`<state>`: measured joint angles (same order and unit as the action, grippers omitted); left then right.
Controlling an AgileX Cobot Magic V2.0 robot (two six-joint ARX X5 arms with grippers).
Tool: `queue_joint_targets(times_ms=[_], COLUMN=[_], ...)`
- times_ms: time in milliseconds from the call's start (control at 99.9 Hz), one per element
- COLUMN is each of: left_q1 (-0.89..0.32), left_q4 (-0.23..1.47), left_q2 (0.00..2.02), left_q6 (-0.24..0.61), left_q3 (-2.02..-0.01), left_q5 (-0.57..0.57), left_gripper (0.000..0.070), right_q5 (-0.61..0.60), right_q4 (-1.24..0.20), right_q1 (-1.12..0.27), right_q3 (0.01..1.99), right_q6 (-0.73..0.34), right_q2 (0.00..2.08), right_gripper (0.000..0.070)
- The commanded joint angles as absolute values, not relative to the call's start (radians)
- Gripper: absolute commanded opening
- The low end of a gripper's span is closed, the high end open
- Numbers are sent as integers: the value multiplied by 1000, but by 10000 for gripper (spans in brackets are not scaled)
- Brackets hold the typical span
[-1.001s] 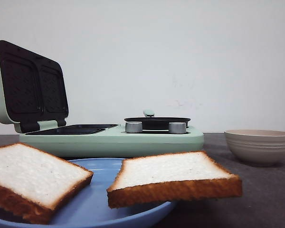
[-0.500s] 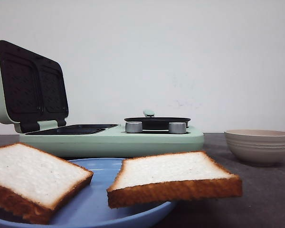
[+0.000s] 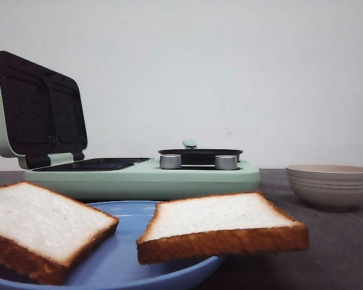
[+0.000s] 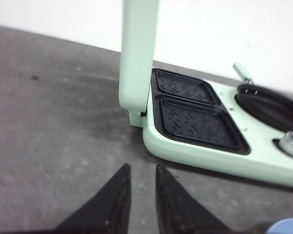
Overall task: Make breakfast with bread and shrimp
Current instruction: 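Lower the left gripper to the bread slice nearest it on the blue plate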
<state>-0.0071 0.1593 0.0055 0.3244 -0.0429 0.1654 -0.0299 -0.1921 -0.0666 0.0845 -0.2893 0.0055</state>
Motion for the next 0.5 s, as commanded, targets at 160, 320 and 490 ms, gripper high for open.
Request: queue_joint_targets(times_ms=[160,320,490], left_q1=[-8,-8,-8], left_q4=[243,362,416], left_q2=[60,165,294], left_q6=[570,569,569], left_q3=[-173,-276,-342], left_q5=[275,391,566], left_gripper=[6,6,6], right_q5=[-42,-133,-246], right_q4=[-314,-471,-590], right_q1=[-70,-69,-69], right_q3=[296,434,516], right_q6=[-420,-411,-402], right_q2=[94,246,401], right_gripper=[0,0,0])
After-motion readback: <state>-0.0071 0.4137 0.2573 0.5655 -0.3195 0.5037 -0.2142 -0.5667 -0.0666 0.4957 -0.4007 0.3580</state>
